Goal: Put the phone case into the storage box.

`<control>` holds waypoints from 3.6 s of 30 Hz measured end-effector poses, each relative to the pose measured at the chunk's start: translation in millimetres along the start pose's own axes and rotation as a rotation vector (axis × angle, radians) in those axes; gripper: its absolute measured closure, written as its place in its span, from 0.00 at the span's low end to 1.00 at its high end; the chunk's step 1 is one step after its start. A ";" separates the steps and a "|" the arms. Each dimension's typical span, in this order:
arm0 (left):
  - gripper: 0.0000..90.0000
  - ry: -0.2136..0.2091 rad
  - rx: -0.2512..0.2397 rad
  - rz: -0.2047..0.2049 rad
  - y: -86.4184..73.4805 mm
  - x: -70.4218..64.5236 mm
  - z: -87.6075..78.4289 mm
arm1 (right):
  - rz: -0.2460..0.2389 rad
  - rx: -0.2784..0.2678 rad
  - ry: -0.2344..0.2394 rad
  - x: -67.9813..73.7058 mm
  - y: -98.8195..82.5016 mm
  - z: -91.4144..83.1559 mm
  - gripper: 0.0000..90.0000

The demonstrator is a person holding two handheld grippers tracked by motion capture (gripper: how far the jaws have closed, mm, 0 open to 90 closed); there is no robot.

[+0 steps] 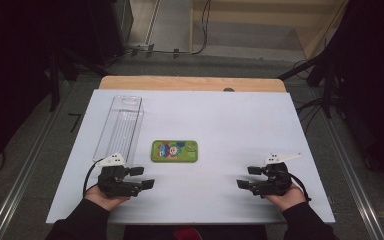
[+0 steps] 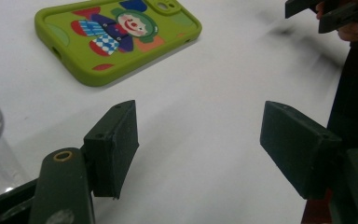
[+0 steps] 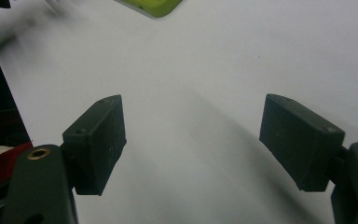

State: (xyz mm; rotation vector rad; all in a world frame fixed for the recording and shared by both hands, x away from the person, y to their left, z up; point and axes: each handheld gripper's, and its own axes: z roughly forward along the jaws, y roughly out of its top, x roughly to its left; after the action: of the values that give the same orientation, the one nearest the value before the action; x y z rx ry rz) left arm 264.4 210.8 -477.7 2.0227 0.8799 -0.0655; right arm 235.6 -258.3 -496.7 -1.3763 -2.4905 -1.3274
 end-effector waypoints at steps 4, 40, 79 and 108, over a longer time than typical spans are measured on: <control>0.31 -0.016 0.014 0.005 3.3 -3.3 3.5 | 0.000 -0.001 0.000 0.1 0.0 0.2 0.23; 0.28 -0.054 0.075 0.057 61.5 -24.6 47.9 | 0.008 0.008 -0.007 -0.9 -0.5 0.4 0.23; 1.00 -0.028 0.199 0.122 81.8 -18.0 118.8 | 0.003 -0.004 -0.005 -3.0 -0.4 -2.9 0.25; 1.00 0.050 0.171 0.072 87.9 -0.5 153.8 | 0.001 0.001 -0.004 -2.3 -0.4 -2.6 0.25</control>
State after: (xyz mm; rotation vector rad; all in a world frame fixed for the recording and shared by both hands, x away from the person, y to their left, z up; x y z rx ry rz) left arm 360.0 64.3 -505.4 2.2225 0.8558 -0.0519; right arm 235.7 -261.8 -496.2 -1.3804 -2.4926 -1.3240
